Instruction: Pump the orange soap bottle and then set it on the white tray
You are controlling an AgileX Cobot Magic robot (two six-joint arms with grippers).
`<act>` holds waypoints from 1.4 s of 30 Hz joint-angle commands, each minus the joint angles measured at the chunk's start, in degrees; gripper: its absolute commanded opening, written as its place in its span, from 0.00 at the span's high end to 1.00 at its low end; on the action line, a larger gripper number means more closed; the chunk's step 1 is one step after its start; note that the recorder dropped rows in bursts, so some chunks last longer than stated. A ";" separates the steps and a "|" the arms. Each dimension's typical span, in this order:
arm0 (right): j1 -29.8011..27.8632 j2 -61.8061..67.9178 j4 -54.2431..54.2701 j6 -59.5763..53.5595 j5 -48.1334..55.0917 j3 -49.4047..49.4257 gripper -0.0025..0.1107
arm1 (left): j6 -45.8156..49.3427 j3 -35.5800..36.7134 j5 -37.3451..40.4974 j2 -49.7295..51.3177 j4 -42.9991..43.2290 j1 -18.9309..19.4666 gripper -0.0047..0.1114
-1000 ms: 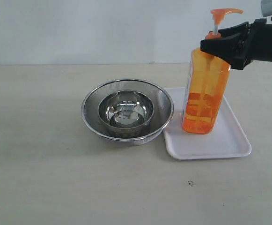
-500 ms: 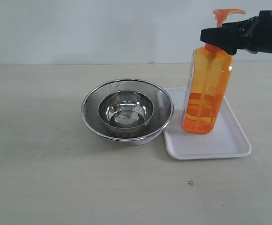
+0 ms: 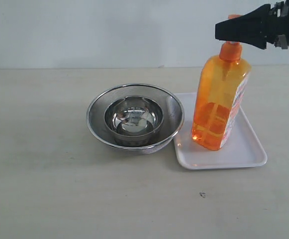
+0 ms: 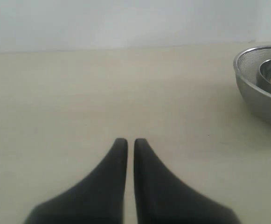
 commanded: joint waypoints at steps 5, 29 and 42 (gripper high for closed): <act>0.35 -1.18 -3.76 6.33 -2.99 -0.17 0.31 | 0.31 -0.03 -0.56 -0.18 -0.10 0.11 0.92; 0.35 -1.06 -4.56 -8.93 14.82 8.17 0.31 | 0.31 -0.03 -0.56 -0.18 -0.10 0.11 0.92; 0.35 -1.16 6.13 -11.60 17.81 10.45 0.31 | 0.31 -0.03 -0.56 -0.18 -0.10 0.11 0.92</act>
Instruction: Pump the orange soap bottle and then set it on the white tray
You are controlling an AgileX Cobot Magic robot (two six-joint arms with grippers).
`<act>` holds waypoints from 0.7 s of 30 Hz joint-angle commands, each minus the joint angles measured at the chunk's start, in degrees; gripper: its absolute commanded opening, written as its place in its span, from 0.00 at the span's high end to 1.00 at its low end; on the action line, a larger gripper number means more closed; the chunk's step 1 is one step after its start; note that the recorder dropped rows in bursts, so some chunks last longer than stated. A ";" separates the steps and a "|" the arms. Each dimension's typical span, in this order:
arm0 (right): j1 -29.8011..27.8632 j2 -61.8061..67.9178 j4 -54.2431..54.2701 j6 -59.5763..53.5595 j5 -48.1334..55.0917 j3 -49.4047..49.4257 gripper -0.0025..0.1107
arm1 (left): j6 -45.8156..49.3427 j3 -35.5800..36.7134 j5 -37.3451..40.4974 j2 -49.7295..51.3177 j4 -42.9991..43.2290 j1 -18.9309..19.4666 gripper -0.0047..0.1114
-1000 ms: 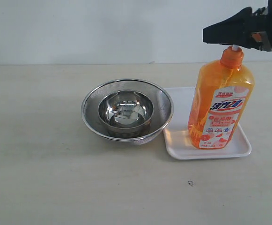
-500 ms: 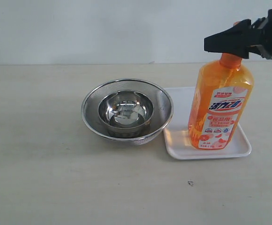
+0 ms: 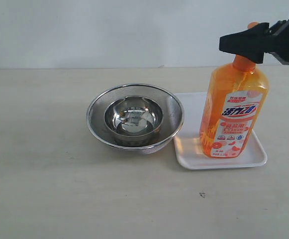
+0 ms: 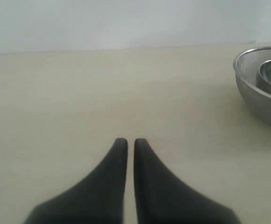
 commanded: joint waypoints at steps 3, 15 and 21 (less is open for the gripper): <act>-0.01 1.34 0.62 -1.95 3.03 1.39 0.31 | 0.20 -0.03 -0.46 -0.18 -0.10 0.11 0.92; -0.01 0.37 2.16 -3.47 4.25 1.39 0.05 | 0.20 -0.03 -0.46 -0.18 -0.10 0.11 0.92; -0.01 -5.26 3.37 -2.30 4.80 1.28 0.05 | 0.20 -0.03 -0.46 -0.18 -0.10 0.11 0.92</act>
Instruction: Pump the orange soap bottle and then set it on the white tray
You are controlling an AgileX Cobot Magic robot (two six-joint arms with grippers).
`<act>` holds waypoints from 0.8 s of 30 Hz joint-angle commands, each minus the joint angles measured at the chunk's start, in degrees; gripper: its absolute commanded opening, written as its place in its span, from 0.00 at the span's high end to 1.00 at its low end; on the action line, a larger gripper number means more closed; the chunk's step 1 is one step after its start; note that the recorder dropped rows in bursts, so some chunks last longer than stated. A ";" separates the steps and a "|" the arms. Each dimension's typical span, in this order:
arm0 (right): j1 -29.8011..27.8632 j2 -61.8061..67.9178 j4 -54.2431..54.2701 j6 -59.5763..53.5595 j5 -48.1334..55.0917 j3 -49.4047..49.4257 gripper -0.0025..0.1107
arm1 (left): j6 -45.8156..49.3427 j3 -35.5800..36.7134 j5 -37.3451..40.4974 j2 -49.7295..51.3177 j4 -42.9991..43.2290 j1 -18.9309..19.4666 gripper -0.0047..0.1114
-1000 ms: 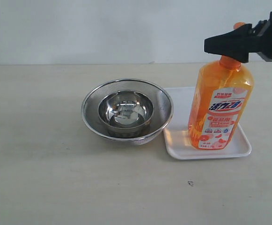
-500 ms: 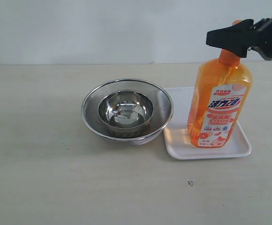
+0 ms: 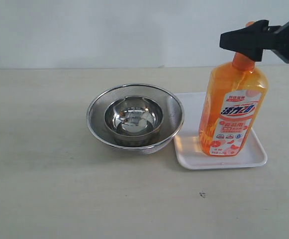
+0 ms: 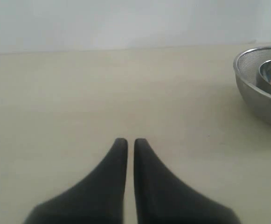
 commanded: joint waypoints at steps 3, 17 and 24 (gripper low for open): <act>-0.01 -7.00 -1.17 -0.18 1.64 0.40 0.05 | 0.20 -0.03 -0.46 -0.18 -0.10 0.11 0.92; -0.01 -18.26 -12.20 14.04 1.64 0.40 0.05 | 0.20 -0.03 -0.46 -0.18 -0.10 0.11 0.92; -0.01 -23.09 -16.67 20.41 -6.88 0.56 0.05 | 0.20 -0.03 -0.46 -0.18 -0.10 0.11 0.92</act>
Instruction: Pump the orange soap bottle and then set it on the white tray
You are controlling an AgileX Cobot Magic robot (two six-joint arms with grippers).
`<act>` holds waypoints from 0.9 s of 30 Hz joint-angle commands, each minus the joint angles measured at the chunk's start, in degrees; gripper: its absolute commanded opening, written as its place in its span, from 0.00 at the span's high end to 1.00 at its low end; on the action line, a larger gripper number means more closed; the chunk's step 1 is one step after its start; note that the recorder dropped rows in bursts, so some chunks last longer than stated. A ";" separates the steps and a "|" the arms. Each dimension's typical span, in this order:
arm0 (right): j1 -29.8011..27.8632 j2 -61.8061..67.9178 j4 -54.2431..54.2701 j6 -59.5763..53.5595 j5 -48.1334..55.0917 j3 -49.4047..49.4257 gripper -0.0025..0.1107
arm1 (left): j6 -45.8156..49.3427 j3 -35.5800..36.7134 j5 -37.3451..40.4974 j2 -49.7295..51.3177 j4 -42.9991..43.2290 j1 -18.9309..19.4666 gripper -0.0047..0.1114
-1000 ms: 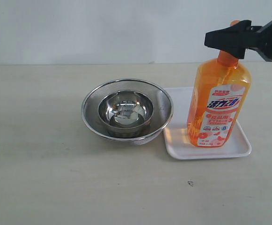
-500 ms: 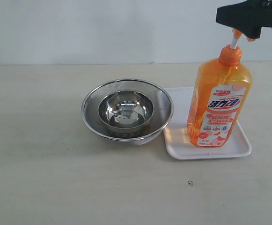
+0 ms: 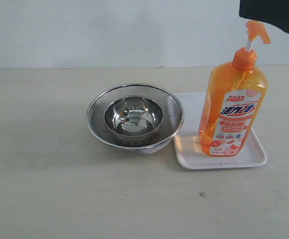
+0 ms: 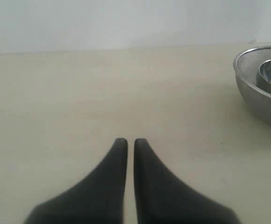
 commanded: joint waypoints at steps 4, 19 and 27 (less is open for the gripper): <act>-0.01 -3.48 -1.17 3.49 -12.07 0.43 0.05 | 0.09 -0.03 -0.46 -0.18 -0.10 0.11 0.92; 0.12 -3.10 -1.17 8.65 -10.60 11.35 0.18 | 0.09 -0.03 -0.46 -0.18 -0.10 0.11 0.92; 0.12 -3.10 -1.17 4.97 -7.22 13.89 0.33 | 0.09 -0.03 -0.46 -0.18 -0.10 0.11 0.92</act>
